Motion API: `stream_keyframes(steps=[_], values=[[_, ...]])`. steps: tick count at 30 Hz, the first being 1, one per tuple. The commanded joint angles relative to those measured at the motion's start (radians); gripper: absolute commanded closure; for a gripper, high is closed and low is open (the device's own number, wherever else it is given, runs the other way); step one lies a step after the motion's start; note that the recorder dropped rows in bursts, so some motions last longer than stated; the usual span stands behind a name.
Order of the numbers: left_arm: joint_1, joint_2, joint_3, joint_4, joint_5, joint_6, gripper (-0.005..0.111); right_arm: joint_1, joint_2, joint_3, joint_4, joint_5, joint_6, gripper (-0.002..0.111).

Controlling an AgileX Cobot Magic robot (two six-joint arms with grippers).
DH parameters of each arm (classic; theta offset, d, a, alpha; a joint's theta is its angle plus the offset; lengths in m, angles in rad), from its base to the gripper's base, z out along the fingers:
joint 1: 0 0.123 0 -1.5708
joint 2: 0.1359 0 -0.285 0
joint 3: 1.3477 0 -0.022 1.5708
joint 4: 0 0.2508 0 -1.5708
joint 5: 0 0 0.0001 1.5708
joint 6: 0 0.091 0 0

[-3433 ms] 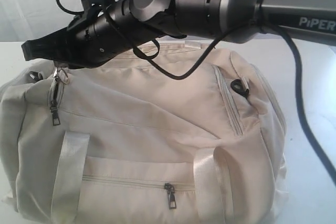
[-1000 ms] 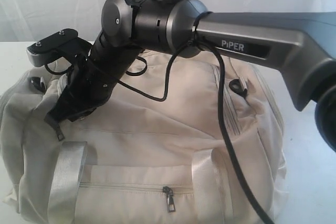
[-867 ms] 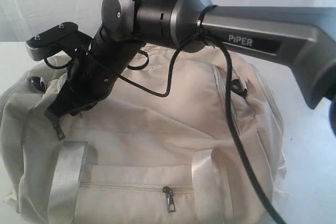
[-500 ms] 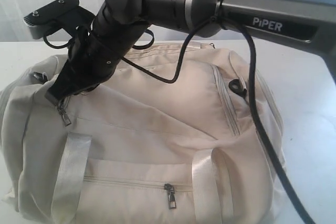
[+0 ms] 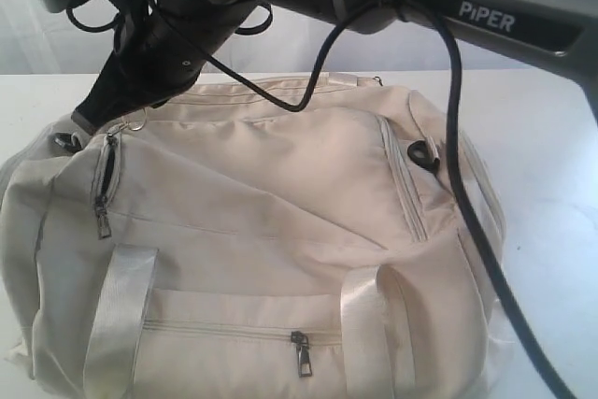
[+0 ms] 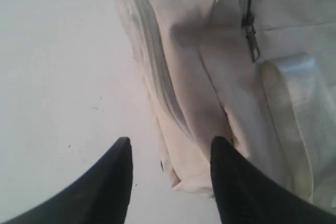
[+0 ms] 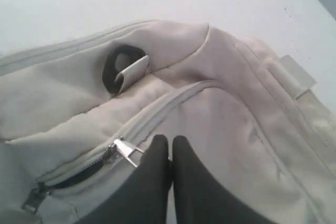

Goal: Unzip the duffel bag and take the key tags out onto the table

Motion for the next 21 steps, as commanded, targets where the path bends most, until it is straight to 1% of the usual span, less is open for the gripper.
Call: stream_keyframes(steps=[1, 5, 7, 9, 11, 15, 18, 21], values=[[0.001, 0.007, 0.058, -0.038, -0.131, 0.029, 0.056, -0.004, 0.008, -0.032, -0.048, 0.0, 0.005, 0.108], [0.001, 0.01, 0.057, -0.042, -0.193, 0.042, 0.056, -0.004, 0.032, -0.046, -0.069, -0.007, 0.003, 0.108], [0.001, 0.027, 0.063, -0.042, -0.245, 0.044, 0.056, -0.004, 0.046, -0.055, -0.072, -0.01, 0.003, 0.108], [0.001, 0.057, 0.076, -0.033, -0.297, 0.055, 0.052, -0.004, 0.065, -0.071, -0.072, -0.01, 0.003, 0.108], [0.001, 0.092, 0.086, -0.033, -0.329, 0.069, 0.046, -0.004, 0.083, -0.092, -0.069, -0.014, 0.003, 0.108], [0.001, 0.149, 0.087, -0.017, -0.346, 0.076, 0.036, -0.011, 0.101, -0.13, -0.067, -0.05, 0.003, 0.108], [0.001, 0.185, 0.087, -0.007, -0.346, 0.076, 0.035, -0.031, 0.117, -0.158, -0.017, -0.067, 0.003, 0.108], [0.001, 0.241, 0.087, -0.003, -0.35, 0.076, 0.035, -0.071, 0.149, -0.193, 0.083, -0.068, -0.013, 0.108]])
